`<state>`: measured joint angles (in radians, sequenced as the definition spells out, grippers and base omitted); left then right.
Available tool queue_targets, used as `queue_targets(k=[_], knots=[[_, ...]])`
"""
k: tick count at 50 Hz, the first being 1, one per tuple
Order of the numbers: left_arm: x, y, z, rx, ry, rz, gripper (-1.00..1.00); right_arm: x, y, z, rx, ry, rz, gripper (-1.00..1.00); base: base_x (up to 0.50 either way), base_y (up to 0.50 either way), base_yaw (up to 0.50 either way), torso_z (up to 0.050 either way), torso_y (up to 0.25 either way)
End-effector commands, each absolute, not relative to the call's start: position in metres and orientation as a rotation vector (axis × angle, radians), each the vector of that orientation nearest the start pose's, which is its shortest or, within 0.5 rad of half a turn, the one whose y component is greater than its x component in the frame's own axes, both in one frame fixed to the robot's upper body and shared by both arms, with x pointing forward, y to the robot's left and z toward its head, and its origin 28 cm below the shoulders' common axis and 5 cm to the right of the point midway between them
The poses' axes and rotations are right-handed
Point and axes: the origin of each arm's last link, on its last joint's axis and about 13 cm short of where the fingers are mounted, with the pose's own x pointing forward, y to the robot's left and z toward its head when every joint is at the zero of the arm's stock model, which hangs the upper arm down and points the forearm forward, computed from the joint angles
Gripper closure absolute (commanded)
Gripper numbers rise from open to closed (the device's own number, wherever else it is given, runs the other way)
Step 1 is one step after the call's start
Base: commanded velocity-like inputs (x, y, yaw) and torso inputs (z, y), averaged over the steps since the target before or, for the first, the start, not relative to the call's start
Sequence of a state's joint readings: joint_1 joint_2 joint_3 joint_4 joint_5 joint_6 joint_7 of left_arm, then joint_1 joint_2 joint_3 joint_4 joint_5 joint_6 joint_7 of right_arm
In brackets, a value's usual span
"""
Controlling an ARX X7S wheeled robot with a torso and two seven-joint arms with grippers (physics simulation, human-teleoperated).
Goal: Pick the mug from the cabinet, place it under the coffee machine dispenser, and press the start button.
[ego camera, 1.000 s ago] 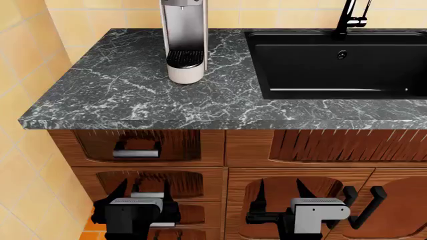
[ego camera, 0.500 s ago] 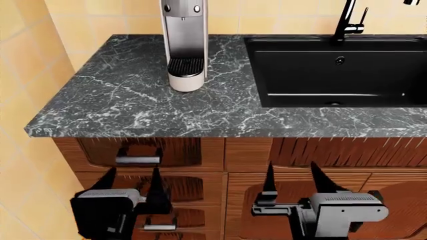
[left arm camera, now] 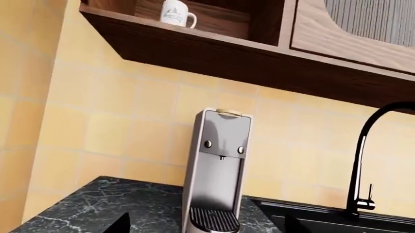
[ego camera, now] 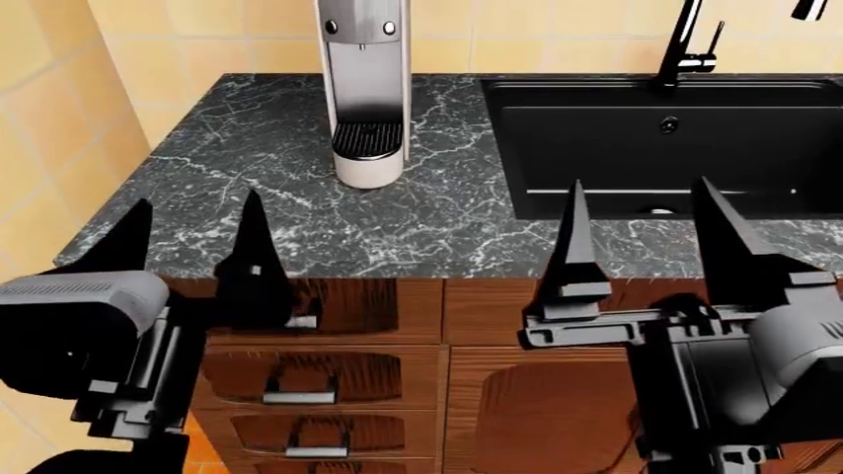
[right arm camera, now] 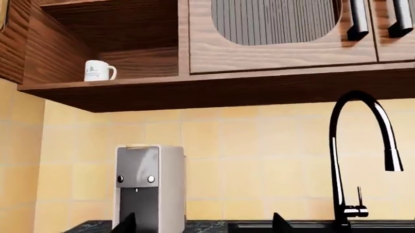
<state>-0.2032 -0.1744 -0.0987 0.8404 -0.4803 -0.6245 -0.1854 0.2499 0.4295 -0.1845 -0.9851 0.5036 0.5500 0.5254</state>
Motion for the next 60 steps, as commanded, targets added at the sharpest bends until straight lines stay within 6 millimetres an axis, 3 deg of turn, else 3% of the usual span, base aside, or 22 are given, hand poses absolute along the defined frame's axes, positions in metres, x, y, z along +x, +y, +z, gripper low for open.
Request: queue_targets(k=[1,48,55,60], knots=[[0.196,0.220,0.198,-0.174,-0.430,-0.090,-1.00,0.171,-0.090,0.212,0.045,-0.513,0.108,-1.00,0.00,0.00,0.00,0.050,0.000],[0.200,0.220,0.190,-0.115,-0.417,-0.058,-1.00,0.169,-0.088,0.209,0.051,-0.511,0.109,-1.00,0.10,0.47,0.00,0.001,0.000],[0.213,0.215,0.197,-0.093,-0.396,-0.045,-1.00,0.167,-0.089,0.218,0.062,-0.534,0.107,-1.00,0.19,0.50,0.00,0.000,0.000],[0.252,0.205,0.223,-0.149,-0.362,-0.059,-1.00,0.170,-0.090,0.240,0.061,-0.547,0.113,-1.00,0.01,0.00,0.00,0.000,0.000]])
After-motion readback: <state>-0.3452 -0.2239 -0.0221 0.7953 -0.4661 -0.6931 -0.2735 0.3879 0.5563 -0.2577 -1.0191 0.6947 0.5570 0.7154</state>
